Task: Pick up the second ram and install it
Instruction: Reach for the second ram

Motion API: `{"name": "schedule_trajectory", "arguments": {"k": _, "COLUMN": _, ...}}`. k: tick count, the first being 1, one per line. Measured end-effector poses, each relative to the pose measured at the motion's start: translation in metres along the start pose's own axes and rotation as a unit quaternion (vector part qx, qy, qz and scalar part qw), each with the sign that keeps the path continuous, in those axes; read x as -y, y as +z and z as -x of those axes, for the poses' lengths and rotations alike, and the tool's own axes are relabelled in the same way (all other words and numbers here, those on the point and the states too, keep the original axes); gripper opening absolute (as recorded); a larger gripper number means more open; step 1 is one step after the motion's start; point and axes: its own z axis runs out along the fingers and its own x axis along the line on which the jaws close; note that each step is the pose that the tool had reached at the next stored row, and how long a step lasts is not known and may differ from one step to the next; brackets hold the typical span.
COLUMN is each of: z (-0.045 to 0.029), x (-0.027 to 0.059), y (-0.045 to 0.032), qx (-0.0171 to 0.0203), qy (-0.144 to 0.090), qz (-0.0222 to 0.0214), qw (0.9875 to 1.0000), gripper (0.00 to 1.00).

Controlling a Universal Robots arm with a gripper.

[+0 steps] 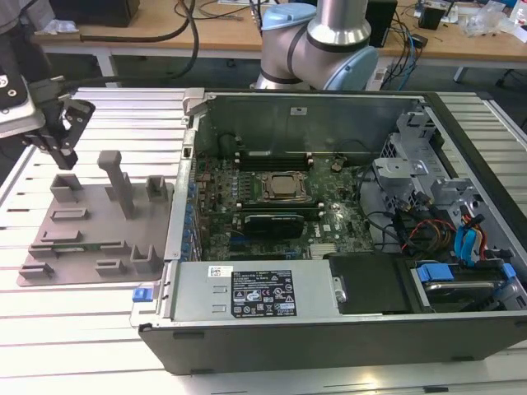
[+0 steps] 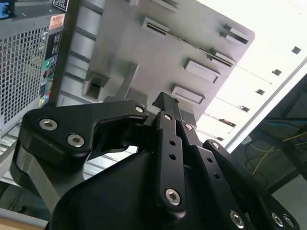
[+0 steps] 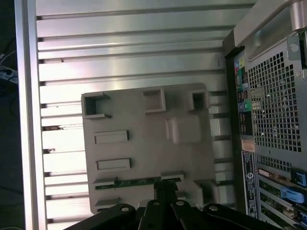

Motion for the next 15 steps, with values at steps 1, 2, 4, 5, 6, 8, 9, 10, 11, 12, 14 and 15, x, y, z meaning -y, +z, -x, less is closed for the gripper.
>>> {"name": "schedule_trajectory", "arguments": {"k": 1, "z": -0.0043, "x": 0.0004, "y": 0.0005, "qx": 0.0000, "qy": 0.000, "qz": 0.0000, "qw": 1.0000, "gripper": 0.11}}
{"name": "schedule_trajectory", "arguments": {"k": 2, "z": -0.0092, "x": 0.0010, "y": 0.0010, "qx": -0.0001, "qy": 0.000, "qz": 0.0000, "qw": 1.0000, "gripper": 0.11}}
{"name": "schedule_trajectory", "arguments": {"k": 4, "z": -0.0160, "x": 0.0025, "y": 0.0020, "qx": 0.0000, "qy": 0.000, "qz": 0.0000, "qw": 1.0000, "gripper": 0.11}}
{"name": "schedule_trajectory", "arguments": {"k": 5, "z": -0.0206, "x": 0.0042, "y": 0.0026, "qx": 0.0000, "qy": 0.000, "qz": 0.0000, "qw": 1.0000, "gripper": 0.11}}
{"name": "schedule_trajectory", "arguments": {"k": 6, "z": -0.0231, "x": 0.0056, "y": 0.0029, "qx": 0.0000, "qy": -0.001, "qz": 0.0000, "qw": 1.0000, "gripper": 0.11}}
{"name": "schedule_trajectory", "arguments": {"k": 8, "z": -0.0266, "x": 0.0079, "y": 0.0035, "qx": 0.0000, "qy": -0.001, "qz": 0.0001, "qw": 1.0000, "gripper": 0.11}}
{"name": "schedule_trajectory", "arguments": {"k": 9, "z": -0.0266, "x": 0.0079, "y": 0.0035, "qx": -0.0001, "qy": -0.001, "qz": 0.0000, "qw": 1.0000, "gripper": 0.11}}
{"name": "schedule_trajectory", "arguments": {"k": 10, "z": -0.0266, "x": 0.0079, "y": 0.0035, "qx": -0.0001, "qy": -0.001, "qz": 0.0000, "qw": 1.0000, "gripper": 0.11}}
{"name": "schedule_trajectory", "arguments": {"k": 11, "z": -0.0266, "x": 0.0079, "y": 0.0035, "qx": -0.0001, "qy": -0.001, "qz": 0.0000, "qw": 1.0000, "gripper": 0.11}}
{"name": "schedule_trajectory", "arguments": {"k": 12, "z": -0.0266, "x": 0.0080, "y": 0.0035, "qx": -0.0001, "qy": -0.001, "qz": 0.0000, "qw": 1.0000, "gripper": 0.11}}
{"name": "schedule_trajectory", "arguments": {"k": 14, "z": -0.0266, "x": 0.0080, "y": 0.0036, "qx": -0.0001, "qy": -0.001, "qz": 0.0000, "qw": 1.0000, "gripper": 0.11}}
{"name": "schedule_trajectory", "arguments": {"k": 15, "z": -0.0266, "x": 0.0080, "y": 0.0036, "qx": -0.0001, "qy": -0.001, "qz": 0.0000, "qw": 1.0000, "gripper": 0.11}}
